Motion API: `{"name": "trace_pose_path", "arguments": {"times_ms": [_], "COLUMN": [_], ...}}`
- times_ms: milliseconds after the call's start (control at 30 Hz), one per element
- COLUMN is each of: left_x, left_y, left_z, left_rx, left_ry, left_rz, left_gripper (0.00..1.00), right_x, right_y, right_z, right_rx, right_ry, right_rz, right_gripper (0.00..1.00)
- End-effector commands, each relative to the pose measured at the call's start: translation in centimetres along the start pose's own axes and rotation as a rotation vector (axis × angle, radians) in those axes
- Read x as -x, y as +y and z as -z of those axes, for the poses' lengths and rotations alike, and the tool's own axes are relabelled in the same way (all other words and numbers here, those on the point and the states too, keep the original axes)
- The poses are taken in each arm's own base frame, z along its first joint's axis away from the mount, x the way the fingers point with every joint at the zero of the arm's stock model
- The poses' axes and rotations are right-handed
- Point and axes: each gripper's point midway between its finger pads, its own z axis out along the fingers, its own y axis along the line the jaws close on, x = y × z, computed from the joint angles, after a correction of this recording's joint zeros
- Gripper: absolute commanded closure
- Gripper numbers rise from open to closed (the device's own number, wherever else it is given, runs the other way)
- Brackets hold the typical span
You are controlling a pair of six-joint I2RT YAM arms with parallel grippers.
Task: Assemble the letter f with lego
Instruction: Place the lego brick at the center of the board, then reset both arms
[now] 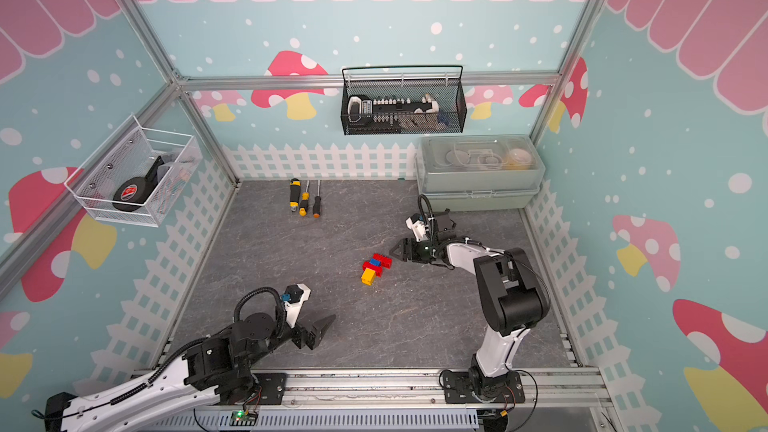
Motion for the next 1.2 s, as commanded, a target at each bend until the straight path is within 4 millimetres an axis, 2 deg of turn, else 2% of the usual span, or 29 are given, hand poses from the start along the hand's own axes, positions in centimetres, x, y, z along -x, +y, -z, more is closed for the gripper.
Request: {"name": "trace_pose_path", "arguments": {"times_ms": [0,100,233,333,467,533,633,700,767,900,1033,1167], "left_x": [0.8,1.9,6.2,9.3,11.2,11.6,11.2,10.1,8.9,6.4,4.5,4.9], "left_y": [0.7,1.5,3.3,5.7,11.0,14.0,18.0,21.0,23.0,25.2,26.4,27.2], "left_z": [-0.2,-0.5,-0.7,-0.6,-0.4,0.5,1.6,2.0,1.7,0.3,-1.3,-2.2], "left_rx": [0.054,0.128,0.288,0.422,0.541,0.617,0.733,0.829,0.893,1.011,1.040,1.058], "left_ry": [-0.016,-0.007,-0.090,-0.152,-0.211,-0.266,-0.305,-0.287,-0.270,-0.211,-0.178,-0.167], "left_rz": [-0.011,-0.059,-0.142,-0.144,-0.044,0.021,0.097,0.142,0.179,0.124,0.113,0.080], "left_gripper": [0.01,0.01,0.01,0.01,0.01,0.01,0.01,0.01,0.01,0.01,0.01,0.01], "right_x": [-1.5,0.2,2.5,4.1,5.7,6.4,7.0,7.1,7.2,7.5,7.4,6.6], "right_y": [-3.0,-2.7,-3.1,-4.1,-5.9,-7.2,-8.8,-10.1,-11.3,-11.8,-12.3,-12.8], "right_z": [1.9,3.9,7.5,10.4,13.1,14.4,15.7,16.2,16.5,18.1,18.9,19.1], "right_rx": [-0.207,-0.270,-0.408,-0.501,-0.570,-0.612,-0.649,-0.681,-0.708,-0.717,-0.721,-0.744], "right_ry": [0.052,-0.039,-0.188,-0.304,-0.434,-0.507,-0.594,-0.620,-0.648,-0.726,-0.746,-0.717], "right_rz": [0.084,0.183,0.328,0.369,0.386,0.377,0.387,0.388,0.377,0.382,0.356,0.350], "right_gripper": [0.03,0.01,0.01,0.01,0.01,0.01,0.01,0.01,0.01,0.01,0.01,0.01]}}
